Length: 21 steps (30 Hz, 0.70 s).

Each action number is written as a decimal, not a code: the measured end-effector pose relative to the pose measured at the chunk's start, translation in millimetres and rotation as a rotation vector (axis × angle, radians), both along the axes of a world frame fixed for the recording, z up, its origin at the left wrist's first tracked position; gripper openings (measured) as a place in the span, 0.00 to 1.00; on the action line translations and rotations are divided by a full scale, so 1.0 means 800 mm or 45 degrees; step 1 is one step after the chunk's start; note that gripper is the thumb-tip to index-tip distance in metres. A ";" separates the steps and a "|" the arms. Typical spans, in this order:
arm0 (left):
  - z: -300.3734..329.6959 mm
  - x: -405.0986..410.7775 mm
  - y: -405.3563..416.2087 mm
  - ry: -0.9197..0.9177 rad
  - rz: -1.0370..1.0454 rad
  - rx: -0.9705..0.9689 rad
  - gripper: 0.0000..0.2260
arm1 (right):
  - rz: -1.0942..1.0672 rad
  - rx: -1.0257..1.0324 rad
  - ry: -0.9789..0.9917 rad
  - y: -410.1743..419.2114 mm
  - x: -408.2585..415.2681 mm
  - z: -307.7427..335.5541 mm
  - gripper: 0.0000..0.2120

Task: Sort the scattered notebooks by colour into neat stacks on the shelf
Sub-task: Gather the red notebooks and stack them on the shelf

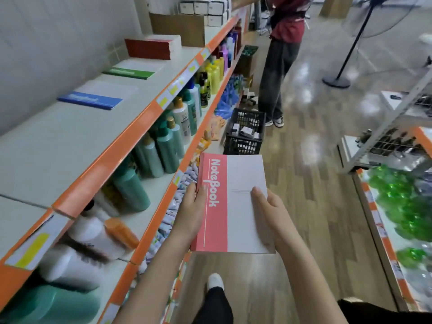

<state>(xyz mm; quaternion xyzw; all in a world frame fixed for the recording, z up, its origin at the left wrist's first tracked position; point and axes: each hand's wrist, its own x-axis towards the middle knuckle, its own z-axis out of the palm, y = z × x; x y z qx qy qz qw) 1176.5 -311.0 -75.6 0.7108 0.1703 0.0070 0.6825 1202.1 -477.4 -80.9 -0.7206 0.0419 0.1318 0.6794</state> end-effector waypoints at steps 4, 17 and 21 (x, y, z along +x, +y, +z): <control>-0.005 0.084 0.003 -0.010 -0.016 0.012 0.09 | 0.019 0.018 0.044 0.000 0.078 -0.001 0.11; 0.002 0.304 0.044 -0.020 0.098 0.003 0.08 | 0.111 0.093 0.064 0.041 0.317 0.013 0.13; 0.000 0.370 0.054 -0.025 0.186 0.015 0.09 | 0.162 0.042 0.039 0.052 0.397 0.013 0.12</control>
